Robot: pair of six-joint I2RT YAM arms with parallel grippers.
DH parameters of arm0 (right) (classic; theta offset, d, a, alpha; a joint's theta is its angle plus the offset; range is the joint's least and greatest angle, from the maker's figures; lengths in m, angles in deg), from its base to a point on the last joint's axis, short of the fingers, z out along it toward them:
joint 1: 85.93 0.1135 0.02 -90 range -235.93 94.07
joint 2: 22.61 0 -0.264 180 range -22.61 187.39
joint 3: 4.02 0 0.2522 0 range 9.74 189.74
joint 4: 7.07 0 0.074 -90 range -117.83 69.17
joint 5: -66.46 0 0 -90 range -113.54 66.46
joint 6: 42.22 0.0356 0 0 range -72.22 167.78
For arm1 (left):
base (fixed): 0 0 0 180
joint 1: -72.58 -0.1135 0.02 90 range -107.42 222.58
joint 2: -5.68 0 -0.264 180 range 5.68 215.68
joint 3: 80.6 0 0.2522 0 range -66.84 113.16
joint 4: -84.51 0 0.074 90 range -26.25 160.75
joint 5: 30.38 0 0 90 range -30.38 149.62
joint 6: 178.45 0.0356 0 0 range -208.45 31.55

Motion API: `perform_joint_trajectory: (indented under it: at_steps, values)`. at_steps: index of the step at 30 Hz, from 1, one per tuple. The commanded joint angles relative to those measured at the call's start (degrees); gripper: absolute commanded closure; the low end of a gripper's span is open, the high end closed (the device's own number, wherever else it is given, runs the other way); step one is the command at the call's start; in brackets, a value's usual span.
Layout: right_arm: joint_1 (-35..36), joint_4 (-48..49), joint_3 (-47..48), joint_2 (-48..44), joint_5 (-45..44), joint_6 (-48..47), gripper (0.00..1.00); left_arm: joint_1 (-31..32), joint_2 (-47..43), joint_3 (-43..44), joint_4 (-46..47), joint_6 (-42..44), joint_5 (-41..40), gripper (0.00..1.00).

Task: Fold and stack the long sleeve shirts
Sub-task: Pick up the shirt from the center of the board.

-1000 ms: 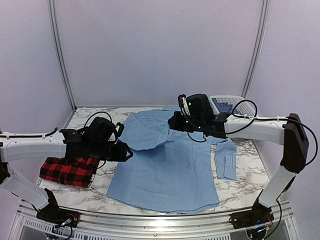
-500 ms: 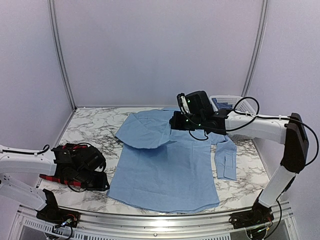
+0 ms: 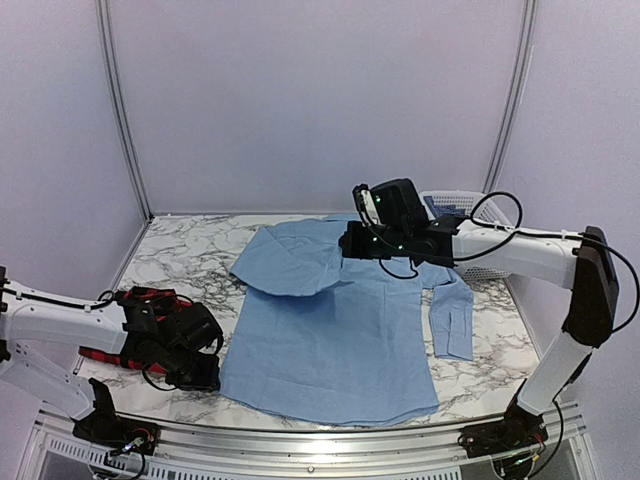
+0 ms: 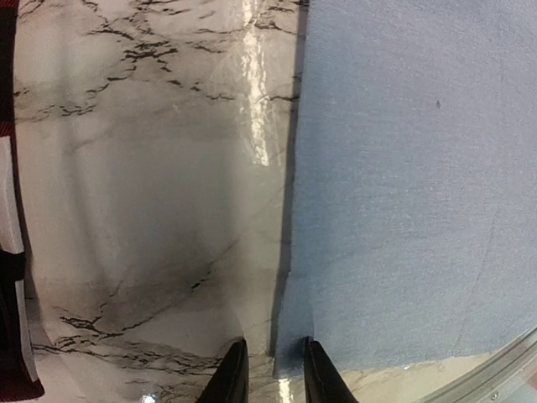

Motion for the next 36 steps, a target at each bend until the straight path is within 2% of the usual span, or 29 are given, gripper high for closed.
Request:
perform_joint_trajectory:
  at_steps: [1, 4, 8, 13, 23, 30, 36]
  values:
    - [0.6, -1.0, 4.4, -1.3, -0.4, -1.8, 1.00, 0.9, 2.0, 0.7, -0.7, -1.0, 1.5, 0.79]
    - [0.5, -1.9, 5.9, -1.0, -0.5, -2.4, 1.00, 1.0, 2.3, 0.6, 0.2, -2.1, 3.3, 0.86]
    - [0.4, -3.2, 8.2, -0.6, -1.3, -3.5, 1.00, 1.0, 2.0, 0.5, 0.3, -2.9, 3.9, 1.00]
    - [-0.5, -6.1, 13.0, 0.0, -3.2, -6.5, 1.00, 1.1, 0.5, 2.3, 0.0, -1.8, 3.8, 1.00]
    - [-7.1, -9.8, 21.3, -1.1, -6.7, -15.3, 1.00, 2.5, 3.4, 14.8, -3.6, 7.5, 5.1, 1.00]
    - [-13.6, -10.7, 21.0, -5.0, -9.2, -18.4, 1.00, 5.2, 9.0, 24.3, -5.4, 13.4, 8.2, 1.00]
    - [-17.9, -12.3, 19.1, -9.1, -12.5, -20.3, 1.00, 7.1, 12.8, 29.0, -5.6, 15.9, 10.5, 1.00]
